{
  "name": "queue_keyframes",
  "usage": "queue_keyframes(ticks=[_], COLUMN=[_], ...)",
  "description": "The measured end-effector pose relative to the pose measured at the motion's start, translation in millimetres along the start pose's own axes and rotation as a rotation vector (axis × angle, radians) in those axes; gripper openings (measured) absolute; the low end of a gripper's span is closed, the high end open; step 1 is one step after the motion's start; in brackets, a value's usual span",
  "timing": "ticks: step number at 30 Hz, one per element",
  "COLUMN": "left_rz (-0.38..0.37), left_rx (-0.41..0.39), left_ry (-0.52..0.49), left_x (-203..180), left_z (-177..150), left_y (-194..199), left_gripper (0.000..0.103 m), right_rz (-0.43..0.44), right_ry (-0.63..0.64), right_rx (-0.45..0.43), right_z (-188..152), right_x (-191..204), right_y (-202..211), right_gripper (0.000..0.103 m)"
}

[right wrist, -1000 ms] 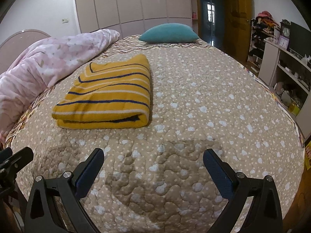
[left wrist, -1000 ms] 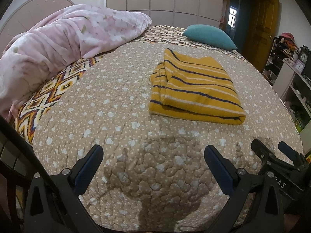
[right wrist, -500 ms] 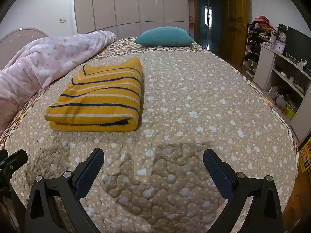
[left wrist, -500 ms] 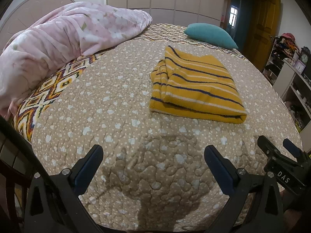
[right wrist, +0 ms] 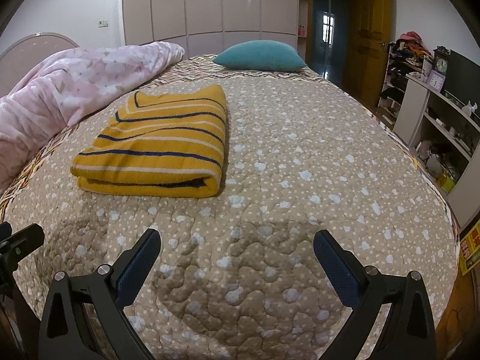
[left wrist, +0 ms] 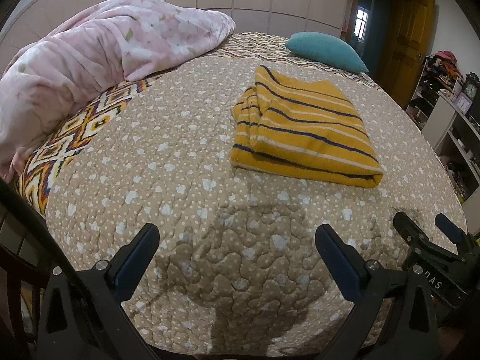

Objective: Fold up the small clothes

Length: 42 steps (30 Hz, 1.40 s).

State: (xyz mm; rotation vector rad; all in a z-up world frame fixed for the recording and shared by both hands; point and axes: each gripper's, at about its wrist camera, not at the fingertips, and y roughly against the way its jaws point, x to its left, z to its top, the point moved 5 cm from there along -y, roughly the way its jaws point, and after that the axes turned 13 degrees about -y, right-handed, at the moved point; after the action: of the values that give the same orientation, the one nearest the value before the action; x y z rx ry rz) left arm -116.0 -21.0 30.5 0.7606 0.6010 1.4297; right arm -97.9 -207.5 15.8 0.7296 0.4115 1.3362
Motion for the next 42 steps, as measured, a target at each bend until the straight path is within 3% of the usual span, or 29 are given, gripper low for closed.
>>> queue_keyframes(ticks=[42], left_rz=[-0.035], left_rx=[0.06], left_ry=[0.035], left_x=[5], left_z=[-7], left_y=[-16], left_gripper=[0.103], right_rz=[0.011], right_ry=[0.029], right_rx=[0.022], right_z=[-7], right_x=[8], right_y=[-8], right_gripper=[0.103])
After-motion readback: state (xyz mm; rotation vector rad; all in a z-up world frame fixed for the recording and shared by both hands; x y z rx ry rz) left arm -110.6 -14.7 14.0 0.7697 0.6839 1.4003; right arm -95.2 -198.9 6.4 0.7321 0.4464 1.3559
